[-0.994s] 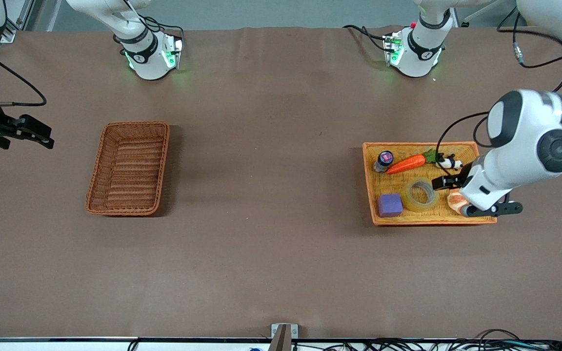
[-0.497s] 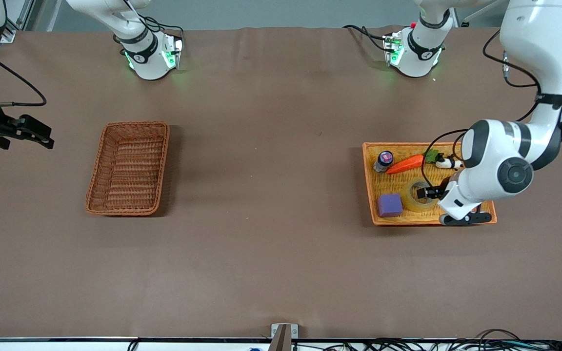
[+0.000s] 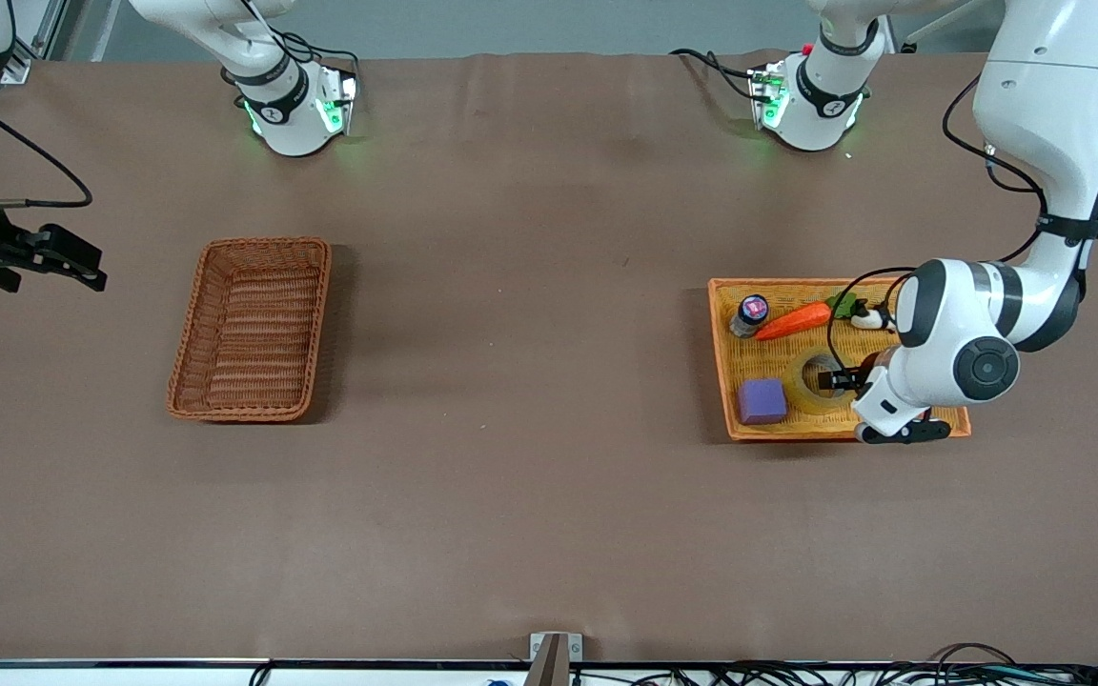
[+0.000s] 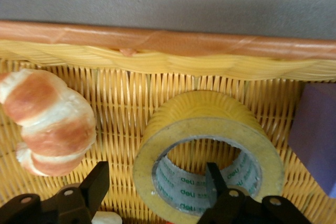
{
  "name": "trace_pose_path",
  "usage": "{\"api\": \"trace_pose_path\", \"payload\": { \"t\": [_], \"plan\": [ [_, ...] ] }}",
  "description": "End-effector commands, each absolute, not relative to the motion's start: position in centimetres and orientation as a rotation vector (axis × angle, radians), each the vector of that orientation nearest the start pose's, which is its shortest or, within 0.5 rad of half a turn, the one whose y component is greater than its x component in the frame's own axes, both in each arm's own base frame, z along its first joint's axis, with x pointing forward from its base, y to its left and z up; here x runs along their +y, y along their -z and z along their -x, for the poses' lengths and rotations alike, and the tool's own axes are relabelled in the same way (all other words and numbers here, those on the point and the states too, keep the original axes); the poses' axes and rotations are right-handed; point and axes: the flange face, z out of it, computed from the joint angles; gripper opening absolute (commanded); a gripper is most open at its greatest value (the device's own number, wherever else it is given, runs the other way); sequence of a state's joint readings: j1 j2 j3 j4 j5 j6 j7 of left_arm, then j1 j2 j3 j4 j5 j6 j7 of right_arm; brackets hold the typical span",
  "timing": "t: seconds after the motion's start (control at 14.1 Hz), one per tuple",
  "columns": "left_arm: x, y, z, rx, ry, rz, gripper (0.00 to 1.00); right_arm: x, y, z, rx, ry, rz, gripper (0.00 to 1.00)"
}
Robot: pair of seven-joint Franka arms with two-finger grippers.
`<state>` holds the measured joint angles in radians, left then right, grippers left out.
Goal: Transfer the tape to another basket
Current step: 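Reach the left gripper down to the tape roll and grasp it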
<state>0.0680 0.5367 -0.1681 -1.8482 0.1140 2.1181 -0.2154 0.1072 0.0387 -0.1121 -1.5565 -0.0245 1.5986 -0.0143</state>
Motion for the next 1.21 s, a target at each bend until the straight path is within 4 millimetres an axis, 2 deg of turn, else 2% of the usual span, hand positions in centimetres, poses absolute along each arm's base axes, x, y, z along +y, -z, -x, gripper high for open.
{"api": "trace_pose_path", "payload": {
  "t": [0.0,0.14,0.35,0.5,0.57,0.71,0.85,0.99,1.06,1.14],
  "plan": [
    [-5.5,-20.1,-60.8,-0.07,-0.408,3.064,0.82,-0.6,-61.2,-56.7,-0.003,0.01,3.162,1.0],
    [-5.6,-19.3,-60.3,-0.078,-0.439,3.057,0.71,-0.6,-61.1,-56.7,-0.003,0.003,3.162,1.0],
    [-5.7,-18.9,-59.5,-0.086,-0.477,3.044,0.33,-1.1,-61.1,-56.7,0.009,0.002,3.161,1.0],
    [-5.6,-19.0,-59.0,-0.088,-0.523,3.028,0.14,-1.1,-61.1,-56.7,0.009,0.002,3.161,1.0],
    [-5.5,-19.4,-59.0,-0.088,-0.523,3.026,0.11,-1.1,-61.1,-56.7,0.009,0.0,3.161,1.0],
    [-5.4,-21.4,-59.4,-0.093,-0.476,3.032,0.07,-1.1,-61.1,-56.7,0.009,0.0,3.161,1.0],
    [-5.6,-24.5,-59.3,-0.061,-0.519,3.007,0.01,-1.1,-61.0,-56.7,0.009,-0.003,3.161,1.0],
    [-5.9,-29.1,-60.1,-0.07,-0.51,2.995,0.01,-1.2,-61.0,-56.6,0.011,-0.005,3.161,1.0],
    [-6.9,-31.9,-60.6,-0.069,-0.49,2.995,0.01,-1.2,-61.0,-56.6,0.011,-0.005,3.161,1.0],
    [-8.0,-33.6,-61.0,-0.048,-0.487,2.998,0.01,-1.3,-61.0,-56.6,0.014,-0.005,3.161,1.0]
  ]
}}
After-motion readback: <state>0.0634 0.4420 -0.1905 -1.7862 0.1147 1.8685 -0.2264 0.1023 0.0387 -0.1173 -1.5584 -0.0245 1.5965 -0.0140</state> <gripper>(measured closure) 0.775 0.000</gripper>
